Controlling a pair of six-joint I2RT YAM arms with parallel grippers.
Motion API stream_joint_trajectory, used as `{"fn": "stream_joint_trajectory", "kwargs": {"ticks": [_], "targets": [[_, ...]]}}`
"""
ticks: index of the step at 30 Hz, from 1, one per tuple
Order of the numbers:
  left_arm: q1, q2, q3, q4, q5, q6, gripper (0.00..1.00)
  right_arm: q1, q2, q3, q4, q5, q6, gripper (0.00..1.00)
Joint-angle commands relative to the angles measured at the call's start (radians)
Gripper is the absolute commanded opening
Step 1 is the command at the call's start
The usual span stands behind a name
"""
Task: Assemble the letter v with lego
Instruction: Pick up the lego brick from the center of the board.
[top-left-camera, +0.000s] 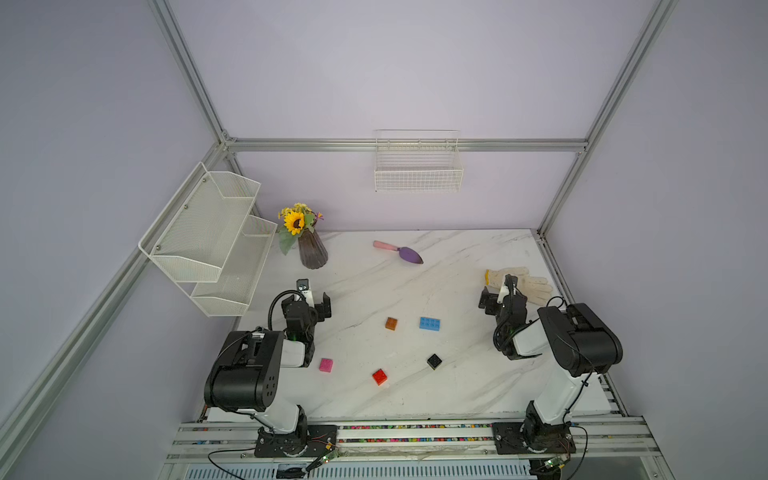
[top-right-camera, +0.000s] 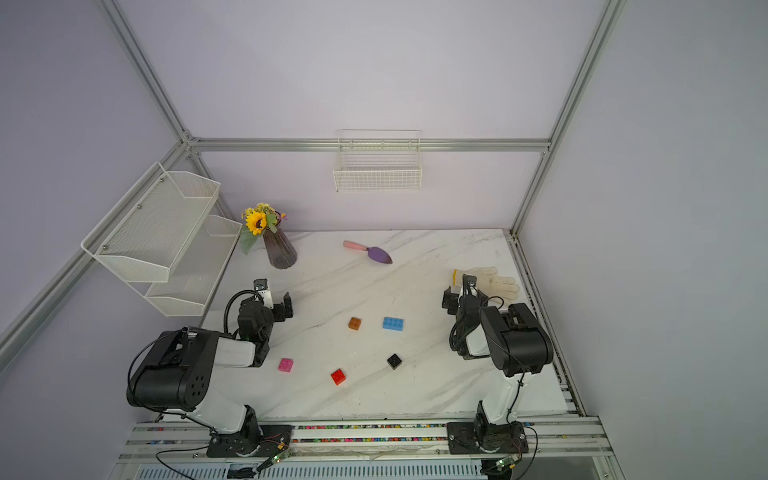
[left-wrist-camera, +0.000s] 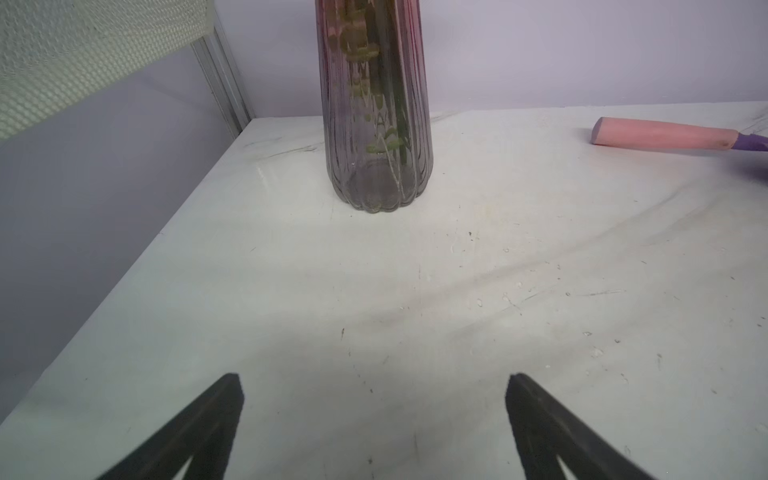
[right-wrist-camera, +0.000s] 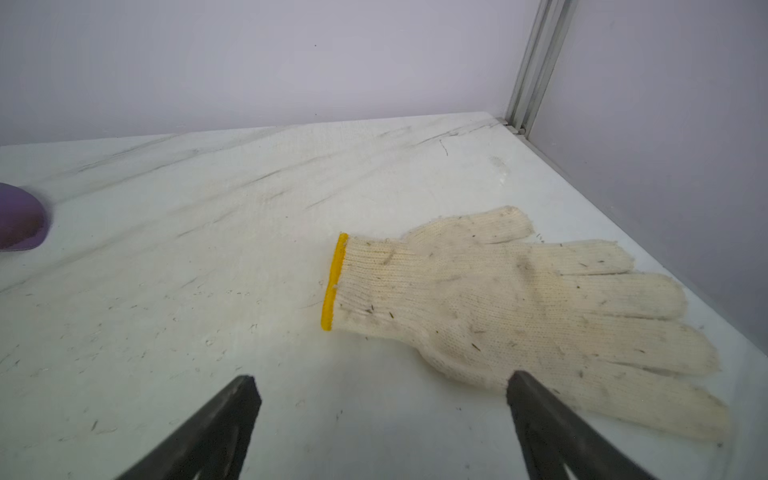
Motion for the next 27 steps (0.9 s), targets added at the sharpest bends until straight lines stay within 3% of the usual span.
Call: {"fn": "stream_joint_trajectory", "kwargs": {"ticks": [1, 27], "targets": [[0.007, -0.015, 0.018, 0.035, 0.010, 0.011, 1.00, -0.004, -0.015, 0.009, 0.010, -0.009, 0.001, 0.97], [0.009, -0.017, 0.025, 0.021, 0.013, 0.005, 1.00, -0.003, -0.016, 0.010, 0.010, 0.006, 0.003, 0.97]]}}
